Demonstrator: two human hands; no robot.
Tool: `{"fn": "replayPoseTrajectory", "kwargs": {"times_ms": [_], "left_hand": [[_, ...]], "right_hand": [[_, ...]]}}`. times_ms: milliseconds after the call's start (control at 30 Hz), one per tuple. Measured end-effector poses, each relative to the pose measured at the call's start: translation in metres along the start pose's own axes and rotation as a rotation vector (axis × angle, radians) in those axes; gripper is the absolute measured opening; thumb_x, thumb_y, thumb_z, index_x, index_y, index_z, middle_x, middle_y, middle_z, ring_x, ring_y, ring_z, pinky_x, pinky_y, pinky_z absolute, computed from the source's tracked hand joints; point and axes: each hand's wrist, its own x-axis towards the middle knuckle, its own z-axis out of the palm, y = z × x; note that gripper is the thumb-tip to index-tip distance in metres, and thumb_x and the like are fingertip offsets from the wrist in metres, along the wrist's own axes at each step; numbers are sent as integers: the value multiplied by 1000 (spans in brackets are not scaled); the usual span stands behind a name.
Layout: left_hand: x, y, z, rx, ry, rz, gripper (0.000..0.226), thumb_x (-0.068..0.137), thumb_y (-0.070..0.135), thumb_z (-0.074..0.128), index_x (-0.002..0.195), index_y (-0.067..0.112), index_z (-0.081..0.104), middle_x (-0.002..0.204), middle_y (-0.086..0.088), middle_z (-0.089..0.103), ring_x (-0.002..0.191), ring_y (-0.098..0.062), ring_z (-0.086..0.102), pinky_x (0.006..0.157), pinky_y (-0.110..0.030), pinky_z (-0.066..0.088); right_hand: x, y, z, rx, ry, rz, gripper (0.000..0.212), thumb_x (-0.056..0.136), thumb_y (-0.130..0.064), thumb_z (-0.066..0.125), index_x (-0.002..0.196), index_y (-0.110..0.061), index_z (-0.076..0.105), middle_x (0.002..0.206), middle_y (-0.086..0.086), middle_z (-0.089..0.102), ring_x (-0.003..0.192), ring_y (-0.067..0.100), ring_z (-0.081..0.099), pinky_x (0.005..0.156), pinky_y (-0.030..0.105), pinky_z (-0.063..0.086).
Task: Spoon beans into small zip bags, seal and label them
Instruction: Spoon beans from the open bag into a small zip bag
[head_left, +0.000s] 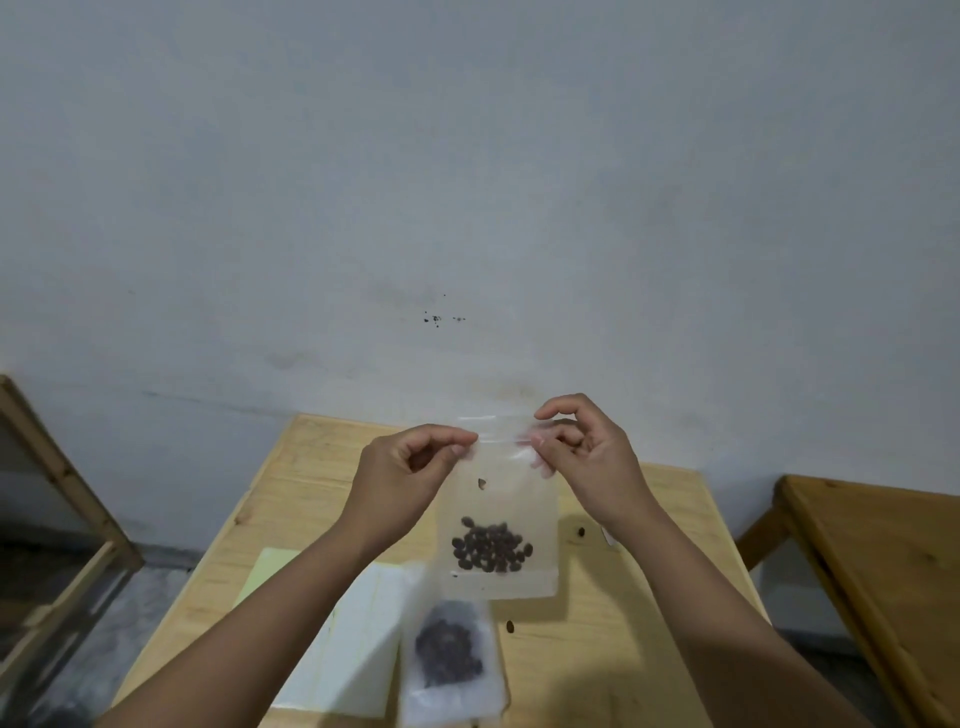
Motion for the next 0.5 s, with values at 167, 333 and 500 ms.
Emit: {"fn": "replayPoseTrajectory", "kwargs": {"times_ms": [167, 333, 500], "left_hand": [[-31, 10, 4, -41, 32, -36, 30, 86, 11, 66, 80, 39, 75, 77, 8, 72, 68, -6, 57, 64, -15, 43], [-59, 13, -2, -40, 85, -94, 28, 87, 13, 65, 83, 40, 75, 84, -6, 71, 74, -20, 55, 70, -31, 43], [-79, 17, -20, 9, -4, -151, 21, 83, 18, 71, 84, 38, 74, 78, 5, 74, 79, -28, 64, 76, -31, 49]], "right_hand": [[-24, -7, 2, -11, 11, -38, 27, 84, -6, 65, 82, -31, 58, 64, -6, 61, 57, 14, 56, 61, 20, 48], [-47, -10, 17, 16, -30, -39, 29, 85, -5, 63, 86, -34, 60, 58, -9, 59, 62, 22, 62, 58, 16, 47], [-61, -12, 40, -6, -139, 30, 25, 81, -4, 69, 75, -29, 70, 73, -18, 69, 64, -5, 59, 57, 12, 48]]}}
